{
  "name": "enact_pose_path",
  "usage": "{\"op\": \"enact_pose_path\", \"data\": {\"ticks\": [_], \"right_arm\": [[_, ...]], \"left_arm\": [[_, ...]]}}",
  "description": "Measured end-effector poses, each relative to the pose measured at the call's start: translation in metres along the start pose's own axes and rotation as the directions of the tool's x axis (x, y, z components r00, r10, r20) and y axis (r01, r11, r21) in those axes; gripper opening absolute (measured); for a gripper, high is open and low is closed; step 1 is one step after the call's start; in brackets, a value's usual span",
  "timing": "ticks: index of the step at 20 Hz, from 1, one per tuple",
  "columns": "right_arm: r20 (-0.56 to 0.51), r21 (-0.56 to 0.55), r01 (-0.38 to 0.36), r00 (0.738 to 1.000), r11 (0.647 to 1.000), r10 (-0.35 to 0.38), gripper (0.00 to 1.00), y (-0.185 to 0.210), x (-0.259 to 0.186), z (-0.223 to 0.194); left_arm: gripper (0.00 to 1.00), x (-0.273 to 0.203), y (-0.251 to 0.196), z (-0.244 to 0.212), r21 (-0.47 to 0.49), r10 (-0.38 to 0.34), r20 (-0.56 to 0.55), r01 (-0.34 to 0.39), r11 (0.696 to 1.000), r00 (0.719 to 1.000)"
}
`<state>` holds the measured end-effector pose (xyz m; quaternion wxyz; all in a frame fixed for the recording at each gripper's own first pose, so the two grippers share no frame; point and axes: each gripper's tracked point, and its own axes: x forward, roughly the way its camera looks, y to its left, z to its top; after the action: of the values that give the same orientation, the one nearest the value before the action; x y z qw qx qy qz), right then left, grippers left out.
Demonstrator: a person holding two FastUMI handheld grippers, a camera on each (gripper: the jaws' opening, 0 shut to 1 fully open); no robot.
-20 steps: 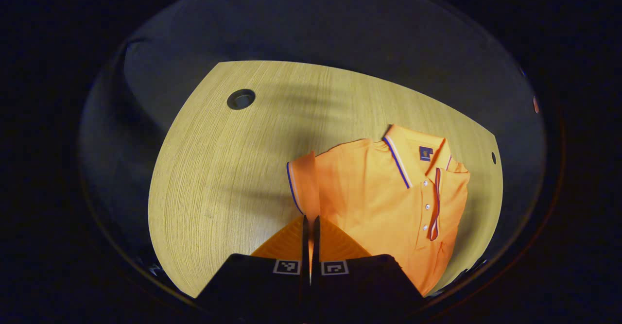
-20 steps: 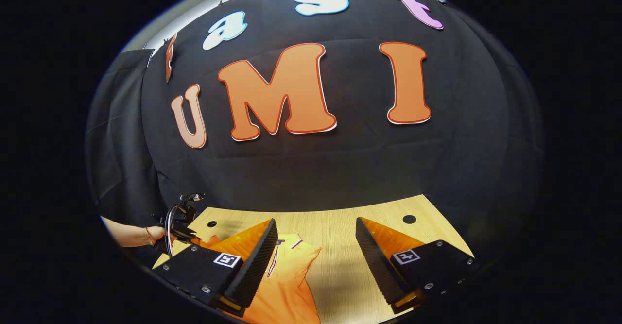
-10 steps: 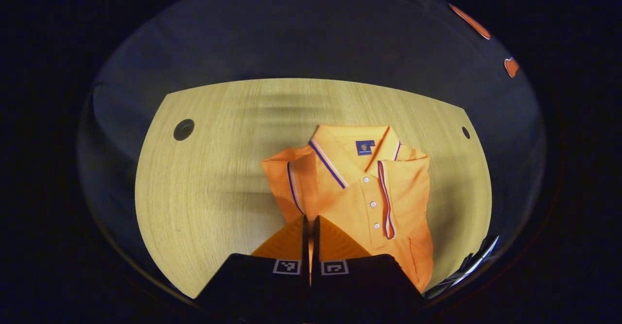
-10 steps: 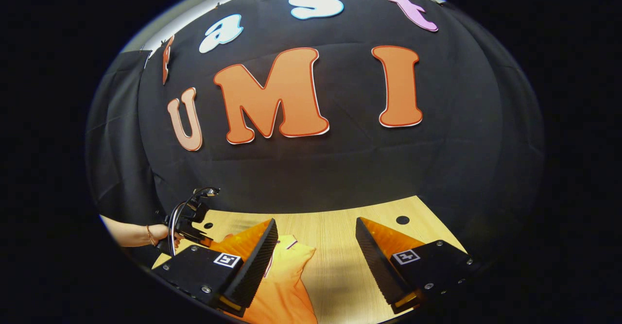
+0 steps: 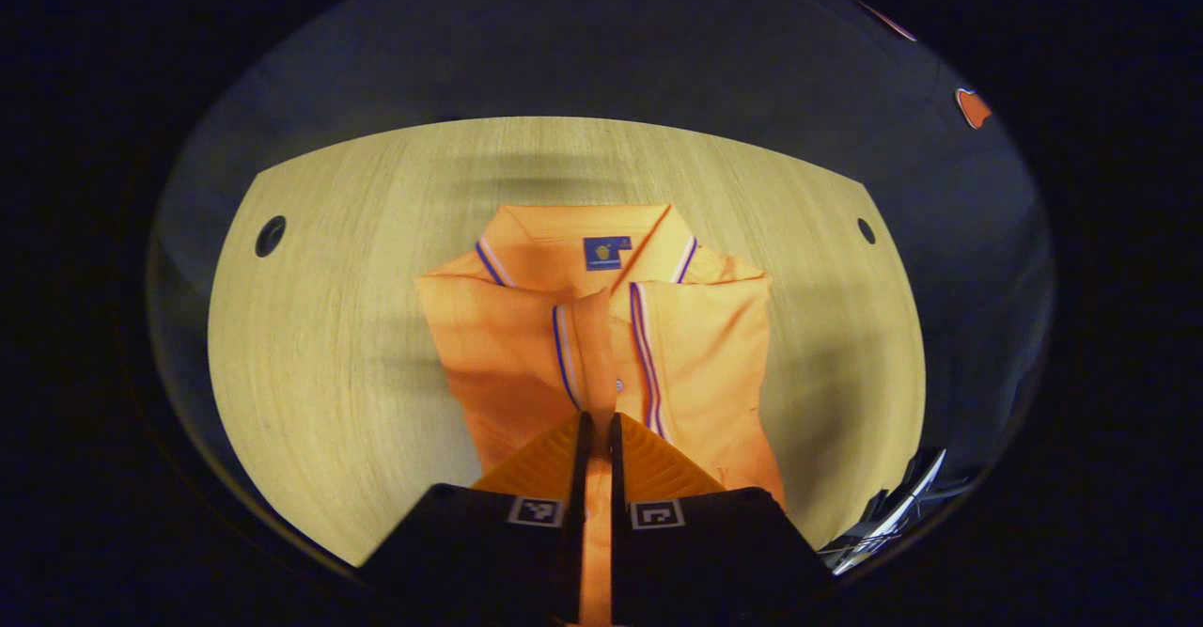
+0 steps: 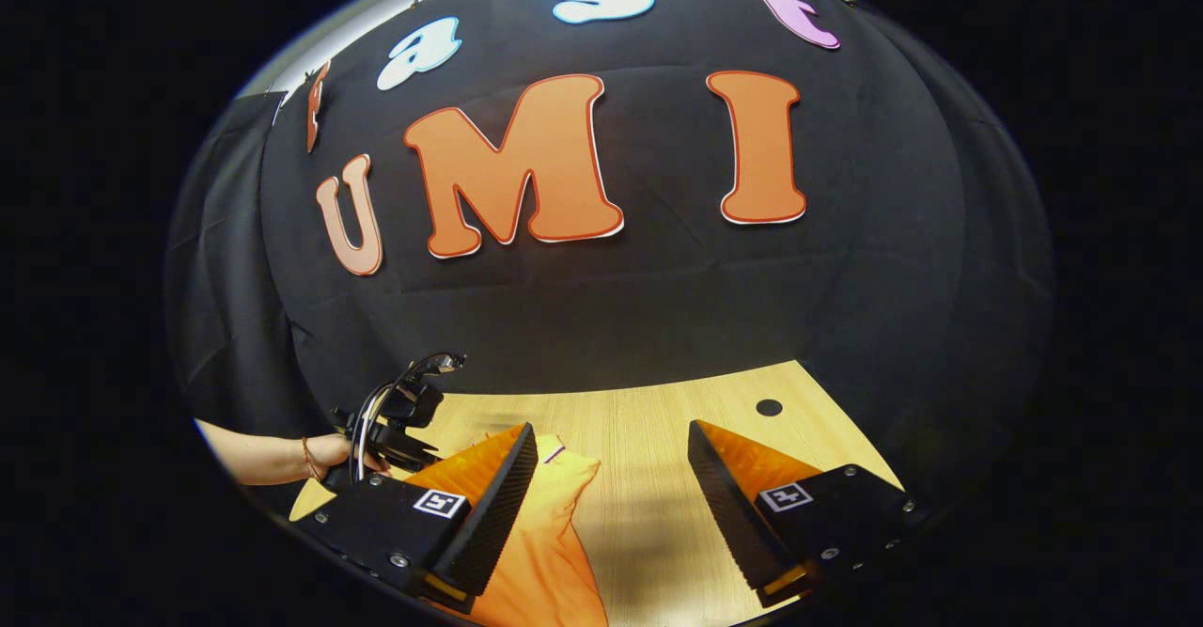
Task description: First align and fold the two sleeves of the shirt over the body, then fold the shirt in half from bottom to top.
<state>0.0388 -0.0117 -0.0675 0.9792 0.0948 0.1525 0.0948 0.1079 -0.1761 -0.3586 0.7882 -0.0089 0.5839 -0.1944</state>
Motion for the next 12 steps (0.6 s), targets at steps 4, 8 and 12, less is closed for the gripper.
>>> {"op": "enact_pose_path", "data": {"ticks": [4,8,12], "right_arm": [[-0.019,0.017,-0.006,1.000,1.000,0.006,0.98,0.003,0.001,-0.005],[-0.036,0.019,-0.012,0.999,1.000,0.013,0.98,0.009,0.002,-0.010],[-0.075,0.020,-0.033,0.997,0.999,0.035,0.98,0.020,-0.003,-0.023]], "left_arm": [[0.39,-0.015,-0.020,0.001,-0.026,-0.065,0.044,0.066,0.997,0.997],[0.99,-0.045,-0.019,-0.003,-0.029,-0.068,0.123,0.072,0.997,0.990],[0.99,-0.086,-0.014,-0.030,-0.014,-0.081,0.154,0.084,0.996,0.985]]}}
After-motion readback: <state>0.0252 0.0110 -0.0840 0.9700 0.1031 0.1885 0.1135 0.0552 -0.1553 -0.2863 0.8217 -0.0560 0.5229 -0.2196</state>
